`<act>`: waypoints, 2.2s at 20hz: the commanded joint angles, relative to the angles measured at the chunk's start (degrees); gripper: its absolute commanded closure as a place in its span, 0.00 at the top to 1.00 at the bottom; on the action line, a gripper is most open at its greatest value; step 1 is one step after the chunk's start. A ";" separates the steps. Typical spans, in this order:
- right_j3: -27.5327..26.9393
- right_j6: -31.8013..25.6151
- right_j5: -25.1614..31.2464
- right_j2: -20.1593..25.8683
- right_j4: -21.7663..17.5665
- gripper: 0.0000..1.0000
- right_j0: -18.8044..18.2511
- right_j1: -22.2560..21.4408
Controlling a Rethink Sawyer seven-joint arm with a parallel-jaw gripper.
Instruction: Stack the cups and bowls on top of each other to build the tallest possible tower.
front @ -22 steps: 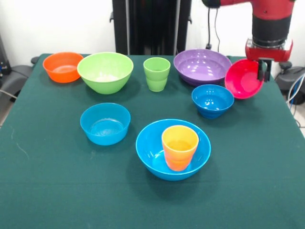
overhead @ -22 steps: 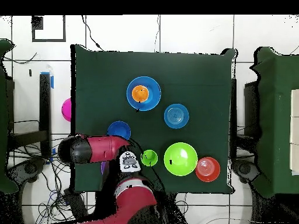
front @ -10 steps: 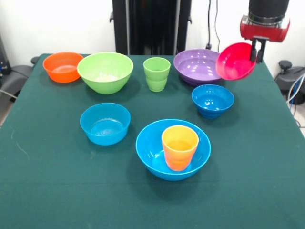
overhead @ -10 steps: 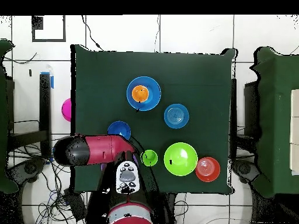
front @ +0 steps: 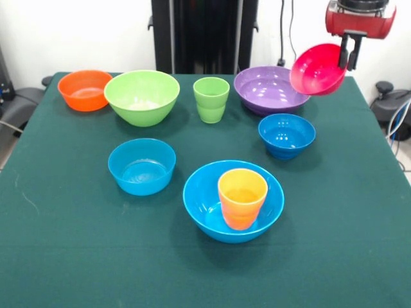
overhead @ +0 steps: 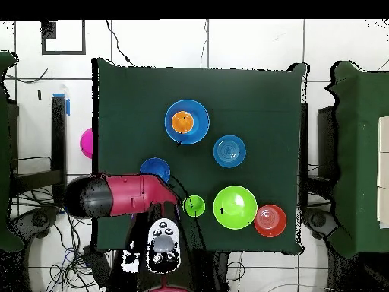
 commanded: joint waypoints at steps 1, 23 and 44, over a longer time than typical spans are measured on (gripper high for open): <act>-5.36 0.72 5.97 -2.70 -6.93 0.00 2.78 -1.33; -16.61 -5.66 -0.52 -8.21 -25.39 0.00 2.38 -2.97; -29.86 7.50 -9.35 -22.50 -40.74 0.00 13.85 10.36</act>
